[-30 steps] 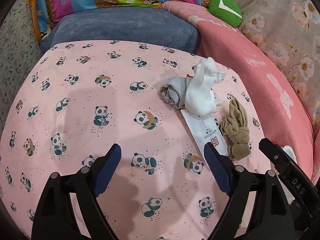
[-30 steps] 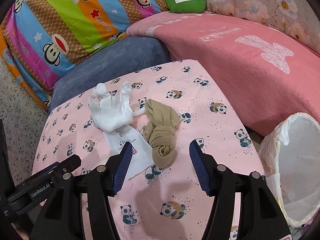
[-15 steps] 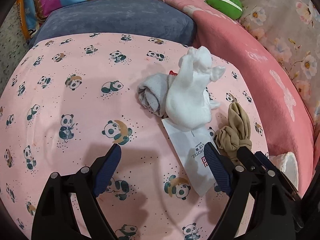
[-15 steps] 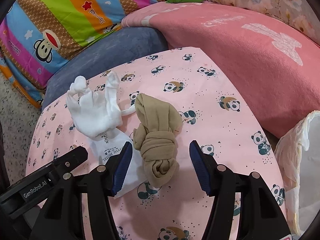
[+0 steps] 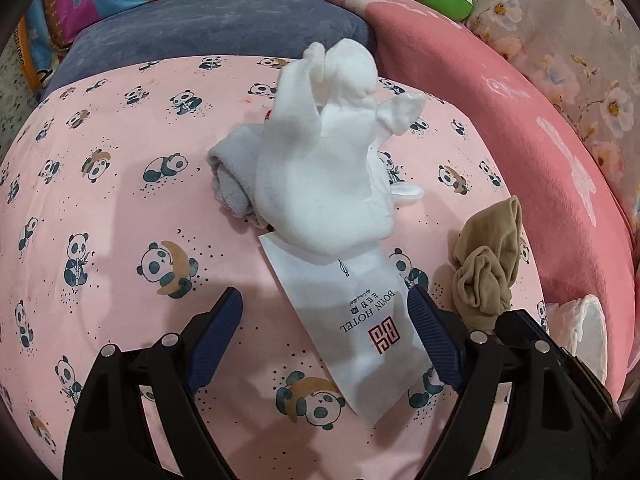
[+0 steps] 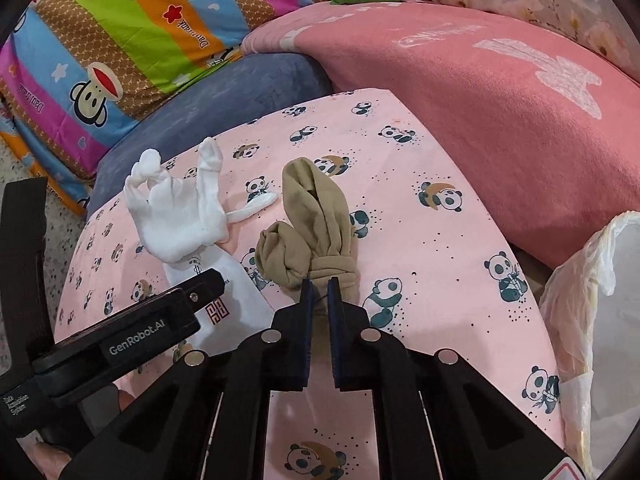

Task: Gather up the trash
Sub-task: 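Grasp the beige knotted sock with the right gripper while the left gripper grasps the white hotel card, then carry the beige sock and white card over the white bin and open both grippers, then move both grippers back toward the remaining grey sock and white glove, then grasp the grey sock with the left gripper while the right gripper grasps the white glove, then lift the grey sock and white glove and carry them over the white bin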

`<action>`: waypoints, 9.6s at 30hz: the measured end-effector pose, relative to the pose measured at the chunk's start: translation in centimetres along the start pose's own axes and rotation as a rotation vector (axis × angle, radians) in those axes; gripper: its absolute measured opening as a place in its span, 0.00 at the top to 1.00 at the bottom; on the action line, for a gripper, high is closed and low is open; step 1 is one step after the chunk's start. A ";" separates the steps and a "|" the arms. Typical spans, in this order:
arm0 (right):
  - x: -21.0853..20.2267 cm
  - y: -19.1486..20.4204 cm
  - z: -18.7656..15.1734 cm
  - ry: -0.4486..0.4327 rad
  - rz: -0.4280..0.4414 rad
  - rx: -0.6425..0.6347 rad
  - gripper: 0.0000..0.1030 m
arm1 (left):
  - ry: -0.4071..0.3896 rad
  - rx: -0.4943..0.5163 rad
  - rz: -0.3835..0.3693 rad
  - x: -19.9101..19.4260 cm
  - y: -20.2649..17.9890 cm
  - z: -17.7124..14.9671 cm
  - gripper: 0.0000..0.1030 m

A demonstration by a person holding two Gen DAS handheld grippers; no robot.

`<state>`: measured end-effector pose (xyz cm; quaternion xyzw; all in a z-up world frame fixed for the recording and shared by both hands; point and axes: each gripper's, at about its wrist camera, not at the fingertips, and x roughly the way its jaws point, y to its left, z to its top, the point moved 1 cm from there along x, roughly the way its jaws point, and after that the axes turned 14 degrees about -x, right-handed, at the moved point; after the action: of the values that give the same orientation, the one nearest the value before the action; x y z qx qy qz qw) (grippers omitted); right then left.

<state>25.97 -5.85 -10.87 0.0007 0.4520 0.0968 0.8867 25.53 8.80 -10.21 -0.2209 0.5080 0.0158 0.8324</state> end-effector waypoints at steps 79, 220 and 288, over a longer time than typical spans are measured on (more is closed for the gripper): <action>-22.6 -21.0 -14.0 -0.238 -0.134 0.356 0.71 | -0.012 0.491 -0.243 -10.9 -24.3 -16.8 0.88; -8.3 1.2 -2.0 -0.104 0.050 0.030 0.85 | -0.118 0.150 -0.046 -10.2 -1.7 -2.1 0.70; -24.2 -14.9 -12.2 -0.282 -0.143 0.246 0.85 | -0.080 0.453 -0.130 -13.7 -17.1 -15.4 0.68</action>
<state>4.86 -25.70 -0.05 0.0903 0.3308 -0.0233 0.9391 10.28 -9.85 1.49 -0.0601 0.4497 -0.1435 0.8795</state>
